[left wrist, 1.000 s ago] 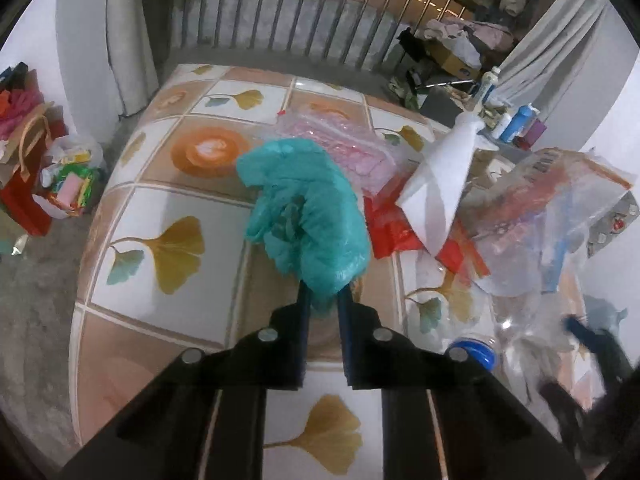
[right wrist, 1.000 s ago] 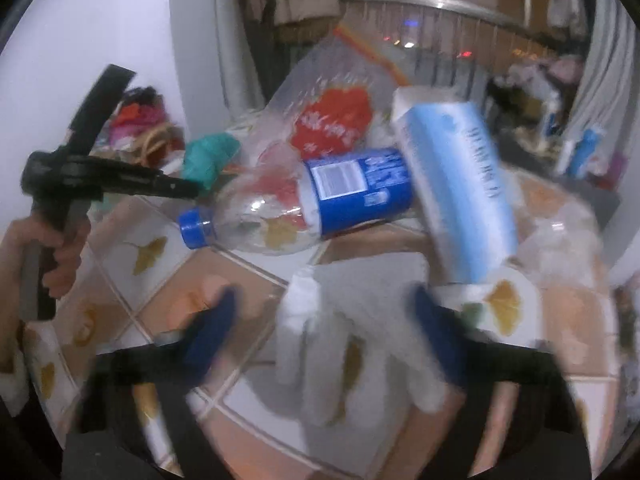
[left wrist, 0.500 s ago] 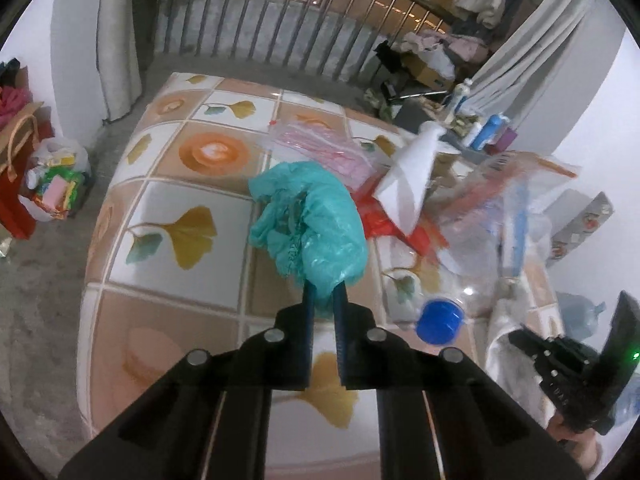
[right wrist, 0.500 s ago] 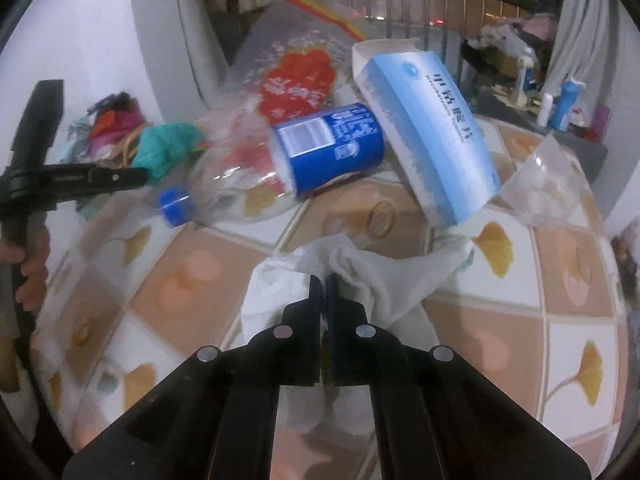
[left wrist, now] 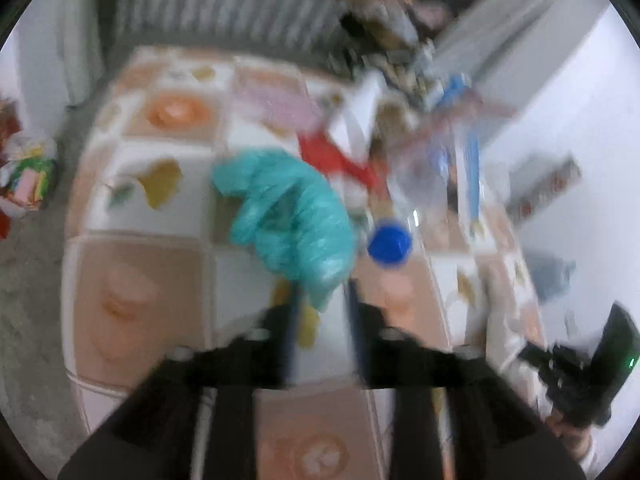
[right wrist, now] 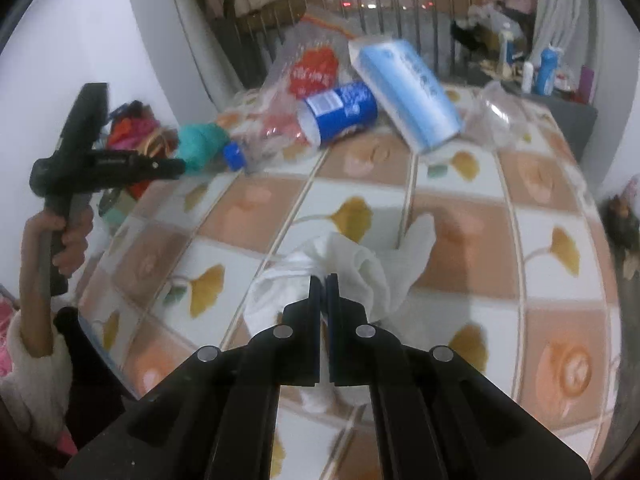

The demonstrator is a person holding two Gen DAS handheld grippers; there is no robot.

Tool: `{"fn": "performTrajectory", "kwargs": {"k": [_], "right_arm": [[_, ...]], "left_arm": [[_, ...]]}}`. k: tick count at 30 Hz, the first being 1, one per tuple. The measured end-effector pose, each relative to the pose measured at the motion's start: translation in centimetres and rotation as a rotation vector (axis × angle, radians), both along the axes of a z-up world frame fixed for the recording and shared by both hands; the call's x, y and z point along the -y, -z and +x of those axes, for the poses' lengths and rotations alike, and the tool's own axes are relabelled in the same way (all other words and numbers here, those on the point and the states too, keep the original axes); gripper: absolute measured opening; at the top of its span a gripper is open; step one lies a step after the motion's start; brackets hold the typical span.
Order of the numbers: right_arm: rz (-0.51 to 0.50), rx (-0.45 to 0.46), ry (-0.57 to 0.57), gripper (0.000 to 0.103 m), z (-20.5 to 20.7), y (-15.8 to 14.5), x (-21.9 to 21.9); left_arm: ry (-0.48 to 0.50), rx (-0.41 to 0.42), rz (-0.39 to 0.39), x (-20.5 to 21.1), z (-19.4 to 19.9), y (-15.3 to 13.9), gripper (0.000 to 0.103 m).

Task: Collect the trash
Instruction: 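Lift the teal bag with the left gripper while right closes on the white gloves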

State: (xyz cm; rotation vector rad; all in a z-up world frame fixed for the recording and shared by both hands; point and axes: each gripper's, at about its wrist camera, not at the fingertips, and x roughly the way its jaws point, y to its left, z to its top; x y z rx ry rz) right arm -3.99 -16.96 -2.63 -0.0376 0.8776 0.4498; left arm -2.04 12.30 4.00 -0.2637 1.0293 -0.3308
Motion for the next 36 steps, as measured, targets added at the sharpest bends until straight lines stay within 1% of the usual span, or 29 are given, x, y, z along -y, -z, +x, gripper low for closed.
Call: {"fn": "performTrajectory", "kwargs": {"k": [1,2,3,4,5,6,8,10,11,12,13,14,16,17,19,20,21,22,24,25,26,27,28,29,30,31,33,34,36], "right_arm": [[0.012,-0.01,0.0,0.001,-0.3,-0.1,-0.1],[0.019,-0.009,-0.003,0.001,-0.7,-0.2,-0.3],[0.015,-0.006,-0.008,0.001,-1.2,-0.3,-0.4],[0.003,0.0,-0.014,0.001,-1.5,-0.3,-0.6],[-0.012,0.01,-0.018,0.001,-1.9,-0.4,-0.8],[-0.029,0.018,-0.026,0.001,-2.2,-0.3,-1.0],[-0.06,0.026,-0.037,0.005,-2.5,0.1,-1.3],[-0.073,0.041,-0.041,0.007,-2.7,0.1,-1.5],[-0.068,0.052,-0.041,0.017,-2.9,-0.1,-1.5],[-0.058,0.063,-0.046,0.025,-3.3,-0.4,-1.3],[-0.048,0.081,-0.054,0.043,-3.7,-0.8,-1.3],[-0.051,0.116,-0.066,0.057,-4.3,-1.4,-1.4],[-0.085,0.151,-0.081,0.066,-4.6,-1.6,-1.8],[-0.11,0.154,-0.093,0.072,-4.6,-1.5,-2.1],[-0.164,0.125,-0.102,0.078,-3.7,-0.3,-2.8],[-0.182,0.116,-0.093,0.078,-3.1,0.3,-3.0],[-0.198,0.115,-0.086,0.078,-2.8,0.8,-3.2],[-0.231,0.116,-0.082,0.078,-2.3,1.5,-3.5],[-0.282,0.106,-0.097,0.077,-1.6,2.8,-4.1],[-0.286,0.096,-0.105,0.074,-1.3,3.5,-4.2],[-0.25,0.103,-0.099,0.058,-1.3,3.4,-3.8],[-0.211,0.078,-0.089,0.054,-1.1,3.4,-3.4],[-0.21,0.073,-0.062,0.03,-1.0,3.2,-3.1],[-0.221,0.075,-0.043,0.018,-0.8,3.1,-2.8],[-0.206,0.06,-0.033,0.017,-0.6,3.0,-2.2],[-0.166,0.036,-0.023,0.015,-0.4,2.9,-1.5],[-0.119,0.009,0.011,0.014,-0.4,2.7,-0.6],[-0.105,0.01,0.029,0.014,-0.7,2.5,-0.1],[-0.059,0.044,0.073,0.014,-1.9,1.1,1.2]], "left_arm": [[0.014,0.044,0.041,0.5,-0.4,-0.6,0.052],[0.012,0.121,0.098,1.1,-1.3,-1.5,0.076],[0.013,0.194,0.14,1.6,-2.0,-2.3,0.093],[0.015,0.233,0.157,1.9,-2.4,-2.8,0.095],[0.013,0.256,0.168,2.1,-2.6,-3.0,0.094],[0.005,0.257,0.152,2.1,-2.3,-2.9,0.095],[-0.047,0.205,0.117,1.7,-0.9,-2.0,0.094],[-0.121,0.147,0.091,1.0,0.6,-0.8,0.094],[-0.154,0.125,0.078,0.5,1.2,-0.2,0.093],[-0.177,0.115,0.055,0.0,1.6,0.0,0.09],[-0.189,0.108,0.033,-0.3,2.0,0.1,0.088],[-0.196,0.104,0.012,-0.4,2.3,0.2,0.088],[-0.219,0.075,0.013,-0.4,3.3,0.9,0.085],[-0.227,0.056,0.01,-0.2,3.8,1.4,0.079],[-0.243,0.01,-0.016,-0.1,4.8,2.6,0.065],[-0.253,0.024,-0.014,0.0,5.1,2.7,0.062],[-0.26,0.032,0.025,0.3,5.3,2.6,0.055],[-0.257,0.034,0.046,0.5,5.4,2.7,0.053],[-0.263,0.045,0.041,0.6,5.2,2.8,0.05],[-0.264,0.047,0.037,0.5,5.0,2.8,0.05],[-0.262,0.046,0.03,0.5,4.8,2.8,0.05],[-0.256,0.048,0.018,0.4,4.5,2.7,0.049],[-0.257,0.051,0.011,0.3,4.3,2.5,0.049],[-0.261,0.059,0.002,0.1,4.0,2.2,0.049],[-0.264,0.072,-0.01,-0.2,3.7,1.9,0.049],[-0.269,0.086,-0.018,-0.4,3.3,1.5,0.049],[-0.273,0.129,-0.02,-0.5,2.2,0.5,0.049],[-0.274,0.149,-0.012,-0.5,1.7,0.0,0.049],[-0.272,0.198,-0.012,-0.5,0.4,-1.1,0.049]]}}
